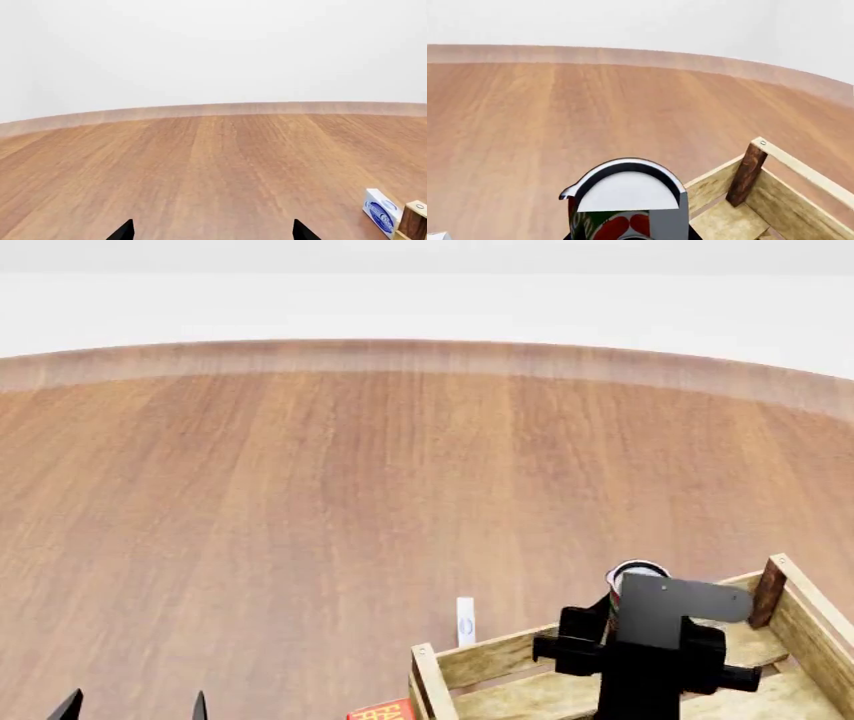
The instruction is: Pick up the tomato sauce, and put it in the wooden tray.
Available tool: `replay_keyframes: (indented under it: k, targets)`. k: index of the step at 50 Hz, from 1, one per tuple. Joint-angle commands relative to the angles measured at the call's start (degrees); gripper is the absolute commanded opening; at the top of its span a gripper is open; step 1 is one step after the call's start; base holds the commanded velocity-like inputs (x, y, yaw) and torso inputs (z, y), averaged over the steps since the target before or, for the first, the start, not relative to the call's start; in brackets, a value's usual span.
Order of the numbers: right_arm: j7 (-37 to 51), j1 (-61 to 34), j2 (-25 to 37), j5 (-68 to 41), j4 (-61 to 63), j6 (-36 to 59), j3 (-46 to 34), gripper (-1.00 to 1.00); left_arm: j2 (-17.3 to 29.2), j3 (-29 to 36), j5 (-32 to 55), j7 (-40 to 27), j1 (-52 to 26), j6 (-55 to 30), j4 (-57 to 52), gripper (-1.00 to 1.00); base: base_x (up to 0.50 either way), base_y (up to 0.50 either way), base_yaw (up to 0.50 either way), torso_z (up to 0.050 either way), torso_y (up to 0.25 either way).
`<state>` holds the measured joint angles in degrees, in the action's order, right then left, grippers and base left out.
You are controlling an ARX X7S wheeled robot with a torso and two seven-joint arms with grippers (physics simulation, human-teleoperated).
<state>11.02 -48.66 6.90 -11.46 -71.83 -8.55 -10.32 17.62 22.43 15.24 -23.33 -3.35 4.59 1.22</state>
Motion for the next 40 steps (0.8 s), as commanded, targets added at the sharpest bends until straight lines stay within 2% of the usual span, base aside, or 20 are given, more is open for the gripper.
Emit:
replay_keyframes:
  k: [1, 7, 15, 40]
  targets:
    - [-6.0, -0.9, -0.6, 4.7, -3.2, 4.4, 8.3, -1.0, 0.1, 0.1, 0.1, -0.2, -0.1, -0.1, -0.2, 1.0, 0.0, 0.0, 0.0, 0.0, 0.0]
    - [-7.8, -1.3, -0.5, 6.6, -3.2, 8.1, 13.0, -1.0, 0.2, 0.2, 0.1, -0.5, 0.0, -0.3, -0.5, 1.0, 0.0, 0.0, 0.0, 0.0, 0.0]
    - [-8.9, -1.2, -0.7, 8.8, -3.2, 8.1, 16.6, -1.0, 0.3, 0.3, 0.1, -0.5, 0.1, 0.0, -0.4, 1.0, 0.0, 0.0, 0.0, 0.0, 0.0]
    - [-6.9, -1.4, -1.0, 11.8, -3.2, 11.1, 15.1, -1.0, 0.3, 0.6, 0.4, -0.7, -0.2, 0.2, 0.0, 1.0, 0.0, 0.0, 0.0, 0.0, 0.0]
